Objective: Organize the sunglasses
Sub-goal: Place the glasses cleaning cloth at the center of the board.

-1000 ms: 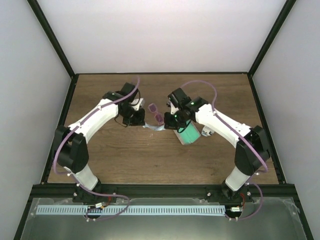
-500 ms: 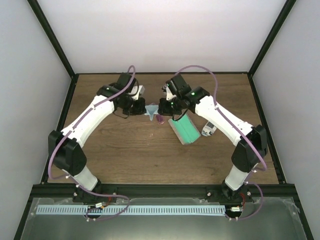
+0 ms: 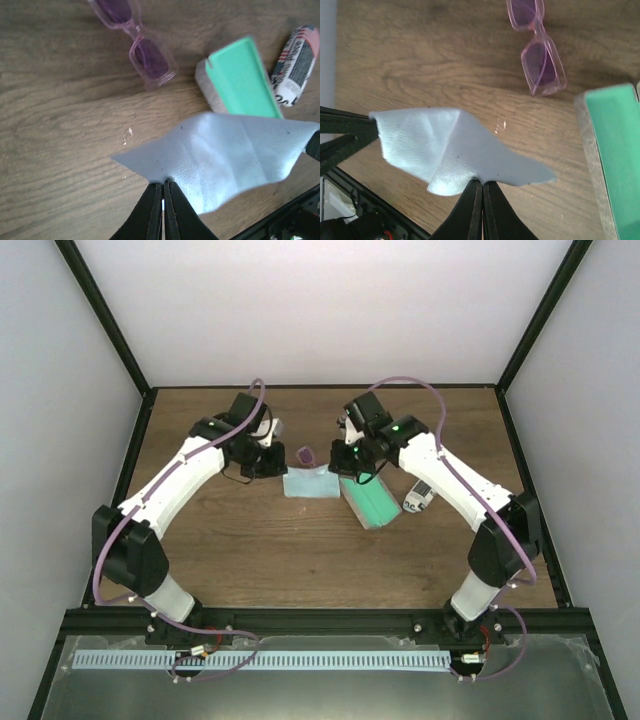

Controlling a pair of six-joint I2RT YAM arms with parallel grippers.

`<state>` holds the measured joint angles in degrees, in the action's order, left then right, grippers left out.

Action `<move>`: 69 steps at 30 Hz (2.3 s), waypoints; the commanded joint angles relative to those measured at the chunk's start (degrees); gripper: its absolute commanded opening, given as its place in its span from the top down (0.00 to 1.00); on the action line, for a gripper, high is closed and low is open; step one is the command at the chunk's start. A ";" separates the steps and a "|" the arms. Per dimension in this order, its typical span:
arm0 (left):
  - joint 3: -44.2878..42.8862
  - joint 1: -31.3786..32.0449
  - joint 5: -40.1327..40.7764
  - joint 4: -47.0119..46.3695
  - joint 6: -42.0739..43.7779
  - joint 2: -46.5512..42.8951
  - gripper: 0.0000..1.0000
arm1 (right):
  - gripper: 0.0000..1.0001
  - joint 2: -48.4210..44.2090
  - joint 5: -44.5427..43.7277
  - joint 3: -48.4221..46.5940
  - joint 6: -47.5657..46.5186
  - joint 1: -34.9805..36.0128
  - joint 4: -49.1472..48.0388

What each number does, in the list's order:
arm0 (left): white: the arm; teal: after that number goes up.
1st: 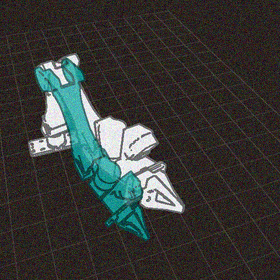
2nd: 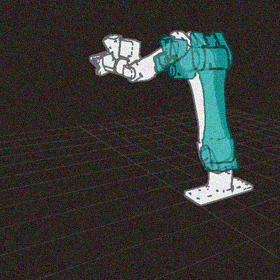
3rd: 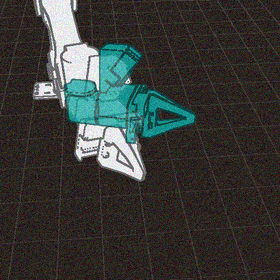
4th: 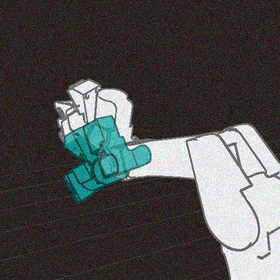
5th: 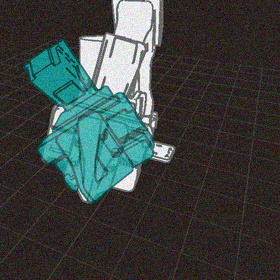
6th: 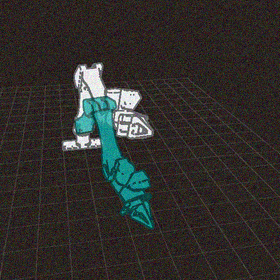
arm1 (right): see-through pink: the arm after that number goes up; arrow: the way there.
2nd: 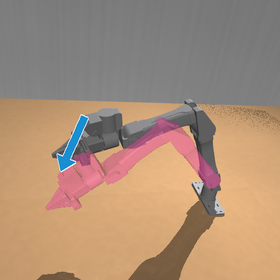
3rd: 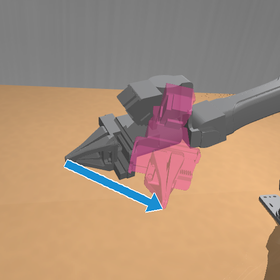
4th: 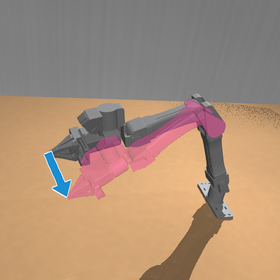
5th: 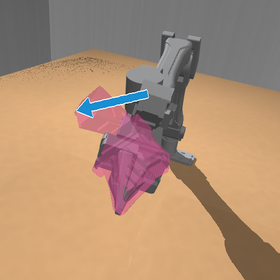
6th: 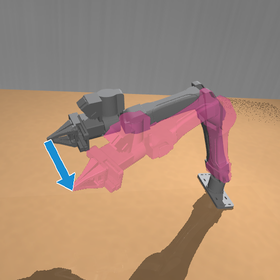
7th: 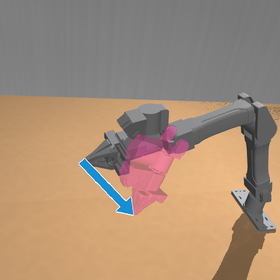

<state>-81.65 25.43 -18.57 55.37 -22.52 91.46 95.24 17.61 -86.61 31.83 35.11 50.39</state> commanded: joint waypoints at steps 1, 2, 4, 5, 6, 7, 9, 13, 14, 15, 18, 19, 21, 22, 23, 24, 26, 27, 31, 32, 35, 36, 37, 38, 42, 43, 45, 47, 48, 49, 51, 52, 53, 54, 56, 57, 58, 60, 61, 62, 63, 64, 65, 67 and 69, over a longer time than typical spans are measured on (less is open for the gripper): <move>-1.24 -0.12 -1.56 -0.71 -1.28 -0.40 0.96 | 0.99 -0.94 1.40 -2.03 -0.58 -0.47 -0.36; 0.47 -0.13 -1.48 -1.01 -1.33 -0.59 0.96 | 0.99 -1.32 2.11 -0.60 -0.43 -0.46 -0.85; 5.24 -0.14 -2.02 -2.59 -1.55 -1.30 0.96 | 0.99 -2.38 4.01 3.49 0.25 -0.45 -2.30; 7.47 -0.12 -2.65 -3.47 -1.96 -1.86 0.96 | 0.99 -3.07 5.02 5.48 0.52 -0.48 -3.13; 9.17 -0.12 -3.27 -4.26 -2.54 -2.28 0.96 | 0.99 -3.59 5.69 7.08 0.71 -0.48 -3.73; 10.22 -0.14 -3.61 -4.84 -2.87 -2.67 0.96 | 0.99 -3.87 5.97 7.94 0.64 -0.48 -4.06; 9.98 -0.13 -3.73 -4.96 -3.05 -2.47 0.96 | 0.99 -3.45 5.78 7.26 -0.16 -0.47 -3.31; 4.73 -0.12 -2.48 -3.92 -3.03 -0.47 0.96 | 0.99 0.17 5.31 -0.05 -2.13 -0.48 -0.62; 3.40 -0.12 -2.10 -3.76 -2.98 0.08 0.96 | 0.99 1.15 5.21 -1.46 -2.53 -0.43 -0.30; 2.31 -0.12 -1.64 -3.66 -2.91 0.60 0.96 | 0.99 1.94 5.16 -2.60 -2.90 -0.44 -0.12; -0.49 -0.12 -0.06 -3.29 -2.28 2.15 0.96 | 0.99 3.74 5.34 -4.59 -3.44 -0.48 0.15; -1.45 -0.19 0.16 -3.00 -2.15 2.48 0.96 | 0.99 4.07 5.62 -4.84 -3.59 -0.48 0.19; -1.95 -0.21 0.22 -2.94 -2.24 2.47 0.96 | 0.99 3.98 6.22 -4.14 -3.54 -0.41 -0.12; -1.12 -0.16 0.01 -3.15 -2.39 2.13 0.96 | 0.99 3.66 6.35 -3.05 -3.55 -0.46 -0.38; 0.27 -0.20 -0.28 -3.49 -2.61 1.55 0.96 | 0.99 3.11 6.43 -1.55 -3.48 -0.48 -0.78; 2.11 -0.21 -0.44 -3.97 -2.85 0.85 0.96 | 0.99 2.54 6.70 0.35 -3.36 -0.46 -1.34; 6.91 -0.20 -0.93 -5.34 -3.41 -1.14 0.96 | 0.99 1.10 7.43 5.13 -3.00 -0.43 -3.34; 9.57 -0.14 -1.39 -5.90 -3.54 -2.00 0.96 | 0.99 0.42 7.97 7.69 -2.74 -0.33 -4.21; 18.65 -0.12 -3.05 -7.81 -3.50 -4.69 0.96 | 0.99 -1.75 9.87 16.53 -2.04 -0.31 -7.48; 20.51 -0.12 -3.17 -7.99 -3.19 -4.94 0.96 | 0.99 -1.87 10.11 18.18 -2.00 -0.30 -8.00; 24.32 -0.12 -3.84 -8.52 -2.42 -5.01 0.96 | 0.99 -1.91 11.11 21.06 -1.91 -0.22 -8.84; 25.06 -0.14 -4.29 -8.57 -2.25 -5.21 0.96 | 0.99 -1.95 11.47 21.69 -1.87 -0.22 -8.94; 25.79 -0.12 -4.69 -8.75 -2.25 -5.47 0.96 | 0.99 -2.03 11.68 22.00 -1.85 -0.22 -8.99; 26.47 -0.12 -5.24 -8.93 -2.27 -5.69 0.96 | 0.99 -2.12 11.80 22.27 -1.86 -0.22 -8.99; 28.42 -0.04 -6.23 -9.50 -1.98 -5.48 0.96 | 0.99 -1.89 12.47 23.15 -2.13 -0.22 -9.07; 28.54 -0.04 -6.41 -9.72 -2.00 -5.28 0.96 | 0.99 -1.64 12.87 23.37 -2.12 -0.20 -9.29; 28.42 -0.03 -6.76 -10.01 -1.84 -4.92 0.96 | 0.99 -1.11 13.19 23.65 -2.13 -0.08 -9.56; 28.03 0.05 -7.46 -10.40 -1.79 -4.28 0.96 | 0.99 -0.50 12.97 23.74 -2.20 -0.04 -9.47; 27.58 0.18 -7.67 -10.44 -1.59 -3.82 0.96 | 0.99 -0.20 12.67 23.76 -2.13 -0.04 -9.25; 27.09 0.34 -7.66 -10.57 -1.44 -3.47 0.94 | 0.99 0.05 12.03 23.84 -2.08 -0.02 -8.93; 25.78 0.56 -7.01 -11.23 -1.34 -2.83 0.87 | 0.99 0.38 11.28 24.00 -2.17 -0.02 -8.38; 24.92 0.58 -6.75 -11.67 -1.30 -2.43 0.83 | 0.99 0.55 11.10 24.21 -2.21 -0.04 -8.16; 23.95 0.58 -6.53 -12.17 -1.30 -1.78 0.77 | 0.99 0.83 11.20 24.71 -2.24 -0.04 -7.92; 23.01 0.59 -6.39 -12.42 -1.34 -0.84 0.72 | 0.99 0.94 11.27 25.18 -2.25 -0.02 -7.78; 20.91 0.78 -6.48 -12.93 -1.24 1.44 0.66 | 0.99 0.77 10.24 26.33 -1.86 -0.04 -7.97; 19.44 0.98 -6.27 -12.95 -1.13 2.56 0.66 | 0.99 0.69 9.22 26.74 -1.86 -0.04 -7.94; 18.66 1.25 -6.08 -13.07 -1.10 3.52 0.65 | 0.99 0.73 8.46 27.09 -1.86 -0.04 -7.94; 16.80 1.82 -6.19 -13.41 -0.91 5.11 0.65 | 0.99 0.84 7.96 27.56 -2.03 -0.04 -7.78; 16.16 2.08 -6.29 -13.52 -0.74 5.76 0.65 | 0.99 0.98 8.00 27.84 -2.04 -0.02 -7.95; 15.66 2.27 -6.30 -13.53 -0.48 6.46 0.65 | 0.99 1.06 8.25 28.15 -1.97 -0.04 -8.26; 15.13 2.48 -6.31 -13.41 -0.31 7.31 0.65 | 0.99 1.16 8.36 28.42 -1.84 0.00 -8.35; 14.85 2.63 -6.38 -13.32 -0.04 7.94 0.64 | 0.99 1.24 8.47 28.69 -1.82 0.03 -8.53; 14.70 2.80 -6.35 -13.25 0.18 8.41 0.64 | 0.99 1.22 8.40 28.95 -1.74 -0.04 -8.65; 14.59 3.03 -6.39 -13.40 0.66 9.21 0.57 | 0.99 1.17 7.94 29.41 -1.63 -0.04 -8.87; 14.61 3.18 -6.46 -13.49 1.12 9.98 0.51 | 0.99 1.25 8.10 29.92 -1.60 -0.04 -9.21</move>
<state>-65.95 28.16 -24.73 42.22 -22.92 99.68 95.96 26.46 -57.47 29.63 34.74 41.91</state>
